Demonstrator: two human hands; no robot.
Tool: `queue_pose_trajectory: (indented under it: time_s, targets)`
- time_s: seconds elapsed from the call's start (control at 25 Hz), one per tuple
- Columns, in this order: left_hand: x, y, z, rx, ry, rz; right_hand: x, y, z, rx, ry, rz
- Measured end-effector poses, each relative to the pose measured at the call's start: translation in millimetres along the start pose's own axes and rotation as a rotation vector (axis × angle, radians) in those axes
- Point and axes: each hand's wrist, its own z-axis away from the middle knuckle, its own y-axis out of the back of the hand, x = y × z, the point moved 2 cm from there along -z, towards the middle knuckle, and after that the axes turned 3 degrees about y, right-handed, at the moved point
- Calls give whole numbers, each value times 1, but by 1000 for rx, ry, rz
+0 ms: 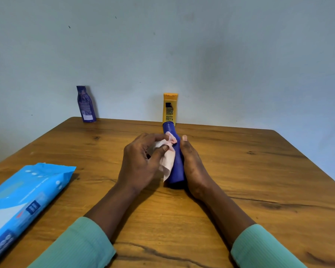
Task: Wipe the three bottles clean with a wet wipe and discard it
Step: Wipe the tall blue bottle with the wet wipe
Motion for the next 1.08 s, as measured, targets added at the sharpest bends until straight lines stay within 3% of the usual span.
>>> queue_pose_trajectory:
  time_s: [0.08, 0.2, 0.28, 0.52, 0.6, 0.72, 0.84, 1.08]
  targets:
    - [4, -2, 3, -24, -25, 21, -2, 3, 0, 8, -37, -107]
    - [15, -12, 15, -248, -167, -52, -6, 10, 2, 14, -105, -247]
    - [16, -15, 16, -292, -237, -124, -8, 13, 3, -3, -100, -279]
    - [-3, 2, -8, 16, -197, -253, -13, 0, 8, -158, -134, -115]
    - [0, 3, -3, 25, -185, -252, -12, 1, 8, -176, -138, -132]
    - [18, -7, 20, -174, -255, -199, -14, 10, 8, -176, -123, -288]
    - [28, -18, 39, -363, -401, -290, -14, 17, 6, -124, -154, -381]
    - [12, -4, -4, 95, -104, -143, -15, 5, 8, -157, -97, -225]
